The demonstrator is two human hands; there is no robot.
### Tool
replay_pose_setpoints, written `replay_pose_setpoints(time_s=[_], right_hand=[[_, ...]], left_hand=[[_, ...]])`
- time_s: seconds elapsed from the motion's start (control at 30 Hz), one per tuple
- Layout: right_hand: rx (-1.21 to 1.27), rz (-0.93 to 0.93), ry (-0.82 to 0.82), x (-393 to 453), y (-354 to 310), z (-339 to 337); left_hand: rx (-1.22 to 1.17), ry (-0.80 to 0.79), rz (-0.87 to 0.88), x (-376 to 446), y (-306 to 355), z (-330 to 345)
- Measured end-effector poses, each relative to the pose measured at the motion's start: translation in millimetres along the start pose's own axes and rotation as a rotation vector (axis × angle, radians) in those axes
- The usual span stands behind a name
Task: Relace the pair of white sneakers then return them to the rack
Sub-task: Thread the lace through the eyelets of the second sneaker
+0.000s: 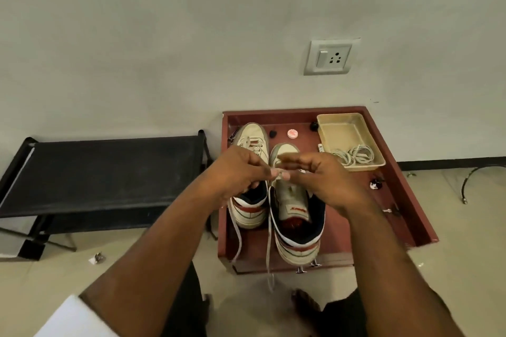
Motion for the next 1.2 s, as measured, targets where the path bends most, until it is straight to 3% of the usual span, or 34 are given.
replay_pose_setpoints(time_s=[0.1,0.17,0.23,0.3,0.4,0.43,0.53,0.6,0.67,0.8,0.97,1.1,1.2], right_hand=[[0.001,0.002,0.237,23,18,-23],[-0.146,0.044,0.434,33,33,-55],[-0.382,0.084,0.499,40,41,-77],[-0.450,0.075,0.410,47,37,-72],[-0.201,0.042,0.073,63,30,-29],[-0.141,0.022,0.029,66,32,-18],[-0.040,0.028,0.194,70,33,-32],[-0.170,0.069,0.268,69,34,-63],[-0.283,0.118,0.179,67,35,-76],[-0.047,0.120,-0.078,81,37,-47],[-0.072,0.069,0.097,84,48,-63],[0.069,0.095,-0.040,85,46,-45],[0.041,0.076,0.021,89,51,-39]], left_hand=[[0.041,0.020,0.016,24,0,-9],[0.103,0.055,0.013,35,-4,-22],[0.148,0.088,0.021,47,-9,-31],[0.170,0.087,0.059,56,-7,-26],[0.144,0.015,0.126,70,1,-6],[0.143,0.012,0.144,74,3,-2],[0.179,0.086,0.120,84,1,-13],[0.176,0.126,0.087,86,-5,-25],[0.157,0.122,0.091,87,-9,-25],[0.150,0.077,0.166,96,-5,1],[0.194,0.079,0.182,104,-4,-11],[0.180,0.024,0.157,107,-6,13],[0.217,0.145,0.149,116,-13,28]])
Point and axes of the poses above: each hand's wrist, its own x-axis towards the middle knuckle, its own z-axis out of the palm, y = z × x, the point moved 1 cm from there along x, towards the middle knuckle
